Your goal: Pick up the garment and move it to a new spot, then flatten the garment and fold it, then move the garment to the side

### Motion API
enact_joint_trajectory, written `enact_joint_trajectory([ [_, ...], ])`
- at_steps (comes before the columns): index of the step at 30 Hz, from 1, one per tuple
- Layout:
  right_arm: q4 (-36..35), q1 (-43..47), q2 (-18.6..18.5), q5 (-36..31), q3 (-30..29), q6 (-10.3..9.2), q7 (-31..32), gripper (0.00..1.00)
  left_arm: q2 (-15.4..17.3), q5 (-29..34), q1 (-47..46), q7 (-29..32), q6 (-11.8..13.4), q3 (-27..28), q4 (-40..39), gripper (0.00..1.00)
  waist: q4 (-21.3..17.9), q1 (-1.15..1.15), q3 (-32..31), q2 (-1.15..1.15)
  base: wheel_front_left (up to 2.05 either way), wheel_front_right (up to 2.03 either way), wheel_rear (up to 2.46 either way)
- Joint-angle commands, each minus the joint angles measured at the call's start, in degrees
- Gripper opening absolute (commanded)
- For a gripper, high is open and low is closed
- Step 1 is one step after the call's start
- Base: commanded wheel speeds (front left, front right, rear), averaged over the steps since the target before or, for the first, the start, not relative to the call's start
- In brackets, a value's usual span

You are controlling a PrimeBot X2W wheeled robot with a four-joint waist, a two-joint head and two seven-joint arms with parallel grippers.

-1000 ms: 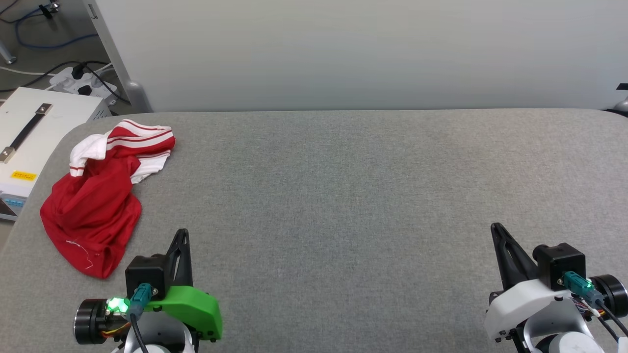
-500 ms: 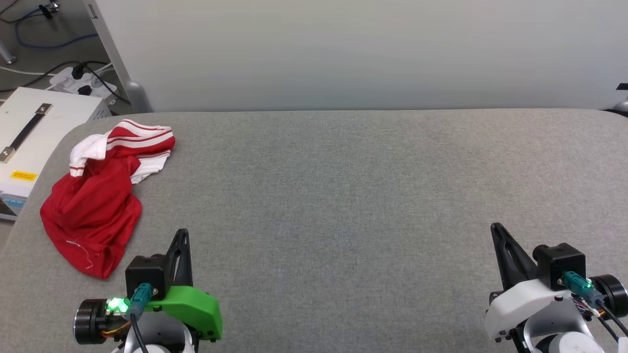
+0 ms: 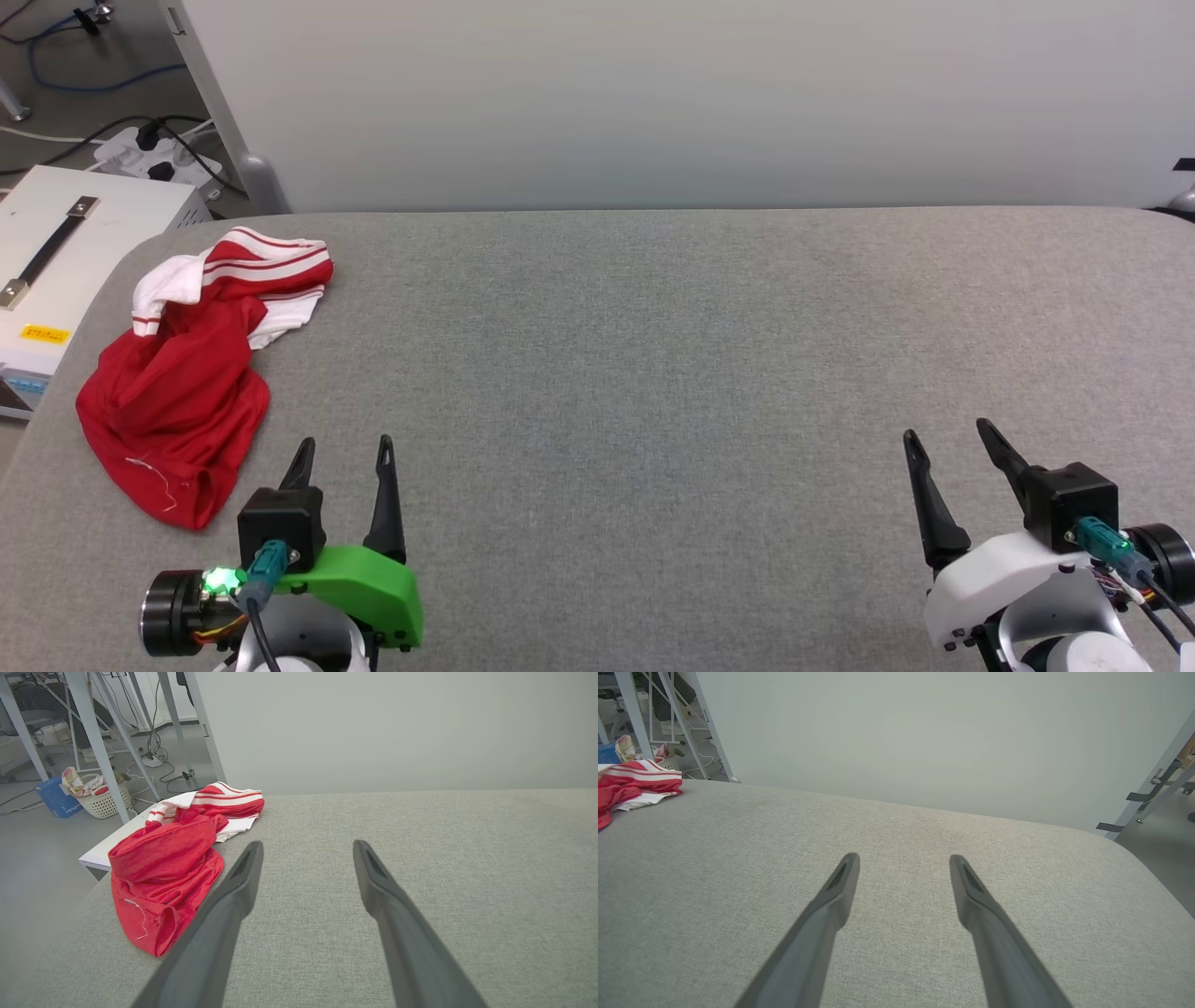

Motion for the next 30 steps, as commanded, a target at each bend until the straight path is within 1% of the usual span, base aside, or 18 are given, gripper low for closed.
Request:
enact_joint_trajectory([
  [1, -0.2, 0.0, 0.0, 0.6, -0.3, 0.00, -0.6, 1.00, 0.0, -0.6, -0.1, -0.7, 0.4, 0.1, -0.1, 1.00, 0.0, 0.00, 0.0, 0.00, 0.00, 0.00, 0.00],
  [30, -2.1, 1.0, 0.0, 6.8, -1.9, -0.02, -4.5, 1.00, -0.1, -3.1, -0.2, -4.6, 0.8, -0.3, -0.5, 1.00, 0.1, 0.00, 0.3, 0.00, 0.00, 0.00, 0.00],
])
